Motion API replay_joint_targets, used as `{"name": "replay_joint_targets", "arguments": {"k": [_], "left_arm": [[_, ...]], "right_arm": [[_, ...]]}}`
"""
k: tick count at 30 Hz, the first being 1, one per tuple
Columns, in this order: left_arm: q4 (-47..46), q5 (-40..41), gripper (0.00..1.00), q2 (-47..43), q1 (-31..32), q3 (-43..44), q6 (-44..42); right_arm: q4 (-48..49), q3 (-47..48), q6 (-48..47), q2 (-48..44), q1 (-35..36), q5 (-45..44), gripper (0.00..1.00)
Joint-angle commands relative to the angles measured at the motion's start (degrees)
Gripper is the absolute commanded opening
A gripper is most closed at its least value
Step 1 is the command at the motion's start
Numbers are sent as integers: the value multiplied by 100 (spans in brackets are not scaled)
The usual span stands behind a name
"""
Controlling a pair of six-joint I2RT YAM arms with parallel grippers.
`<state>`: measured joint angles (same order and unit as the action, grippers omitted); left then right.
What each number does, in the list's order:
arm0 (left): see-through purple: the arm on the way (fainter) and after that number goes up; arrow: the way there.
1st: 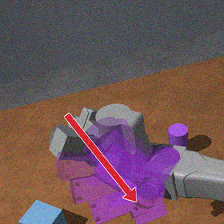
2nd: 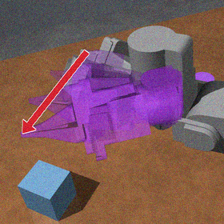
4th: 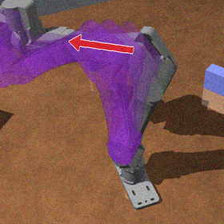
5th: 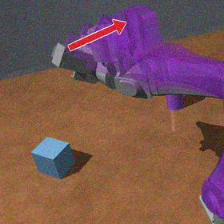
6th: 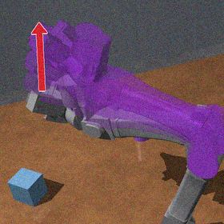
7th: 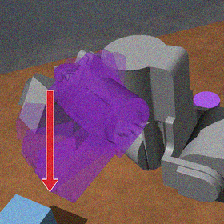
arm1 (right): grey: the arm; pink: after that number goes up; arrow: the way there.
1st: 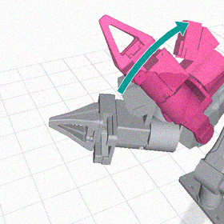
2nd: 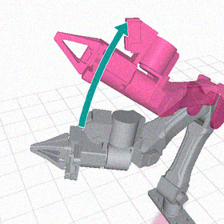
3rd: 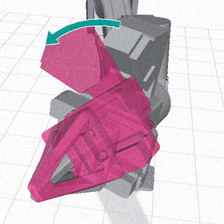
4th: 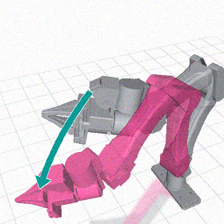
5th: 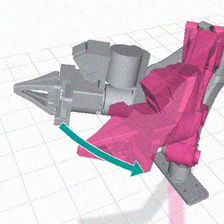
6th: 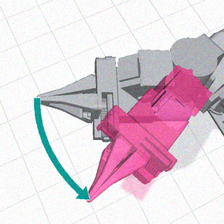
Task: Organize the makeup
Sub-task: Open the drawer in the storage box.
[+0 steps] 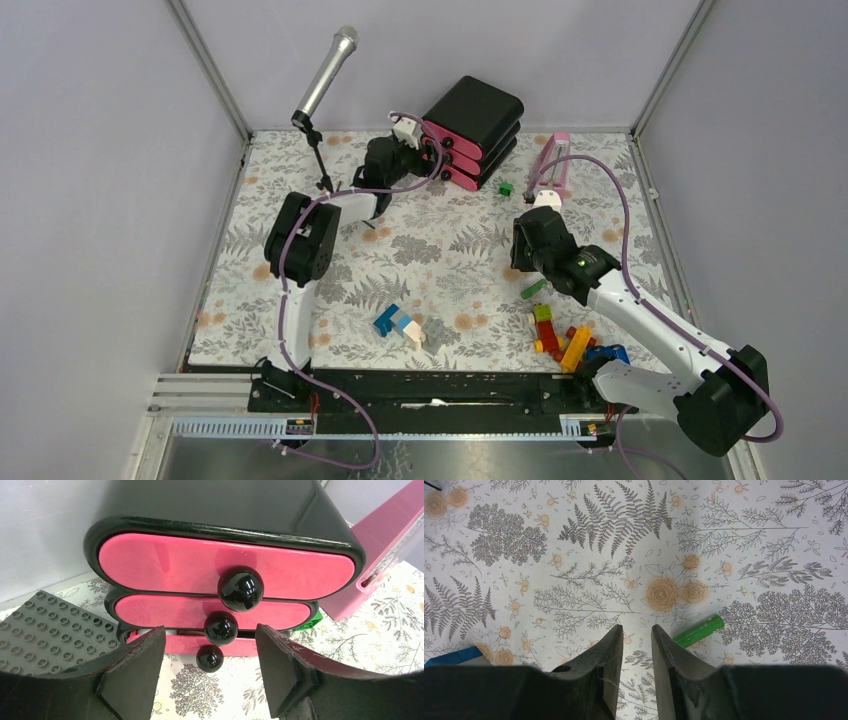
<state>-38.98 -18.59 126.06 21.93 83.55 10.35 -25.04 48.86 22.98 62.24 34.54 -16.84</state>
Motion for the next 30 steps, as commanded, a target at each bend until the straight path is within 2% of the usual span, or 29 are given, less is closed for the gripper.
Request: {"name": "replay_joint_targets", "arguments": {"k": [1, 9, 19, 27, 30], "left_arm": [[-37, -295, 71, 258, -31, 460, -137], [250, -456, 70, 674, -31, 1023, -191], [157, -561, 65, 1021, -33, 1457, 123], [149, -678, 59, 1264, -28, 1695, 368], [174, -813, 52, 1347, -23, 1794, 429]], "right_arm": [[-61, 36, 42, -67, -17, -21, 35], [-55, 21, 70, -64, -12, -34, 35], [-54, -3, 88, -102, -13, -37, 35], [-72, -36, 101, -141, -10, -39, 35], [-84, -48, 92, -159, -10, -56, 35]]}}
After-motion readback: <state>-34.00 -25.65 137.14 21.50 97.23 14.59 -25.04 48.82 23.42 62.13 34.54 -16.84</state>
